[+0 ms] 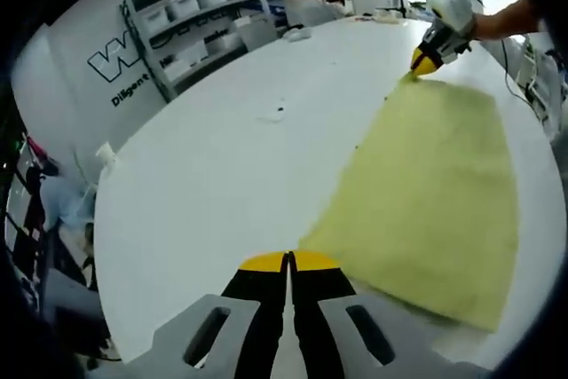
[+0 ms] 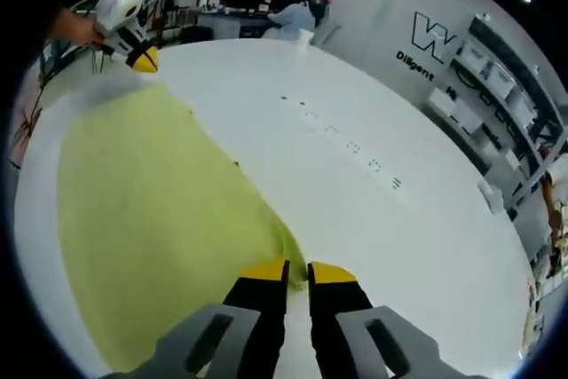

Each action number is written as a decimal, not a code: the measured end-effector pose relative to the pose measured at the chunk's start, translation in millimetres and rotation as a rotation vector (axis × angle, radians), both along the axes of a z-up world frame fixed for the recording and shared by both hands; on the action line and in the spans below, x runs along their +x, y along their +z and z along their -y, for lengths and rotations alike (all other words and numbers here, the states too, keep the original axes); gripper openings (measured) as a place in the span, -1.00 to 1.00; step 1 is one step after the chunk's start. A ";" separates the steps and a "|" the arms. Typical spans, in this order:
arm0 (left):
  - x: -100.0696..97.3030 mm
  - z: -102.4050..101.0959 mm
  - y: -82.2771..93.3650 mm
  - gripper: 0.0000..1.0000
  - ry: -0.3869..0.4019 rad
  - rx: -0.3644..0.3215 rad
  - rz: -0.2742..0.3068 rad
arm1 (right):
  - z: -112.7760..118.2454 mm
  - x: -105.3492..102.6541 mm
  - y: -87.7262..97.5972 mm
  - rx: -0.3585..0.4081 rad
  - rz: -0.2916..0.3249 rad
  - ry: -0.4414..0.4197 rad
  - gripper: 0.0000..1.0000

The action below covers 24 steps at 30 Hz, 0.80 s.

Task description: Fold the garment on the visible template until the final outline fits inside the template.

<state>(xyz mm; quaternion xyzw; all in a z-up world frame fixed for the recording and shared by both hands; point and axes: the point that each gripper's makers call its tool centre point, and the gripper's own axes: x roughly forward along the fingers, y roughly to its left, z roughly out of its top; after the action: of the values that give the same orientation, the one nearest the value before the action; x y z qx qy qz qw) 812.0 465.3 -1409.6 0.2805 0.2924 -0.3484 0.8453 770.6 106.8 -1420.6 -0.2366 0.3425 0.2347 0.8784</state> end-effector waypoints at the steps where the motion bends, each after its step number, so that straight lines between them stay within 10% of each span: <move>1: -1.7 0.2 1.7 -0.90 -0.002 -0.004 0.001 | 0.8 -1.0 0.6 -0.001 0.001 -0.002 -0.87; 24: -33.4 12.5 9.8 -0.79 -0.048 -0.029 -0.018 | -24.1 -36.6 6.1 0.114 -0.019 0.067 -0.28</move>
<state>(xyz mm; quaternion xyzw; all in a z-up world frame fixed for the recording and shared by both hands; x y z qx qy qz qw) 778.5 452.8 -1399.8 0.2718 0.2880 -0.3752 0.8381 734.1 130.9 -1414.5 -0.1953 0.3289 0.2855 0.8788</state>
